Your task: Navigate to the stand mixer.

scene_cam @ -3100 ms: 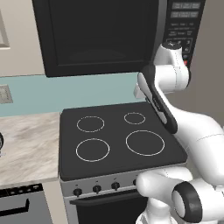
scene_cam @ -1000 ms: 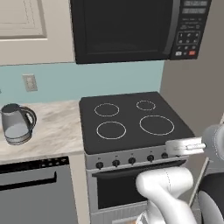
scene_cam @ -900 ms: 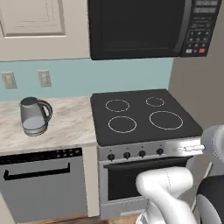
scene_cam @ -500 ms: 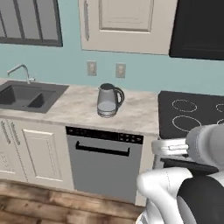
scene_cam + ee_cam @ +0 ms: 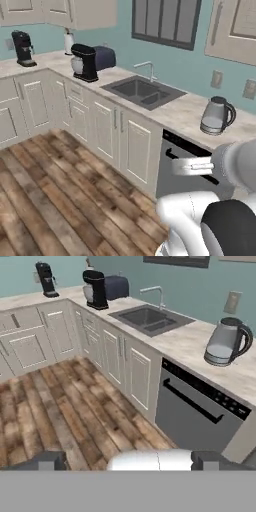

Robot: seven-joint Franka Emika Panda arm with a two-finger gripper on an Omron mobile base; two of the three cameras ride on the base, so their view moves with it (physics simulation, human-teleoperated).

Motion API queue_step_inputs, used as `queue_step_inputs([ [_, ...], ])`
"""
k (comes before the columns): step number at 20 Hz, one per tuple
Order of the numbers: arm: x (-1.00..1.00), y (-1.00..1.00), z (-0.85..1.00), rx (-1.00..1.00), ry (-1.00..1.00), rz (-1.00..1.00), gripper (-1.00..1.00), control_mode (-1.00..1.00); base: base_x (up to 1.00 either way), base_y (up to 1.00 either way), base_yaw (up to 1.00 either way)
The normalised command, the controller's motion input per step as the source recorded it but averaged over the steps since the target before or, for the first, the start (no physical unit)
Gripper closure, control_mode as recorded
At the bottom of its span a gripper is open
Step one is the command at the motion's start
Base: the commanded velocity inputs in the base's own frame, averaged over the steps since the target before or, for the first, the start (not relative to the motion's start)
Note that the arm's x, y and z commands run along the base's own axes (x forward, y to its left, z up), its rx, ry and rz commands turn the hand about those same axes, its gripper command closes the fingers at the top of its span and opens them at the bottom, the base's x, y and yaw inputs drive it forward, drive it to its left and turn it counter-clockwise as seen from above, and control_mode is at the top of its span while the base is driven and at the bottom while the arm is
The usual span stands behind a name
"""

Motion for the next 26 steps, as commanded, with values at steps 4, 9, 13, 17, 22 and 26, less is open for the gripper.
queue_step_inputs([
  [4, 0.00, 0.00, 0.00, 0.00, 0.00, 0.00, -1.00, 1.00, 0.00, 0.08, 0.99],
  [9, 0.00, 0.00, 0.00, 0.00, 0.00, 0.00, -1.00, 1.00, 0.00, 0.00, 1.00],
  [13, 0.00, 0.00, 0.00, 0.00, 0.00, 0.00, -1.00, 1.00, 0.00, 0.00, 1.00],
  [17, 0.00, 0.00, 0.00, 0.00, 0.00, 0.00, -1.00, 1.00, 0.19, -0.06, 0.97],
  [22, 0.00, 0.00, 0.00, 0.00, 0.00, 0.00, -1.00, 1.00, 0.81, -0.51, 0.66],
  [26, 0.00, 0.00, 0.00, 0.00, 0.00, 0.00, -1.00, 1.00, 1.00, -0.94, 0.30],
])
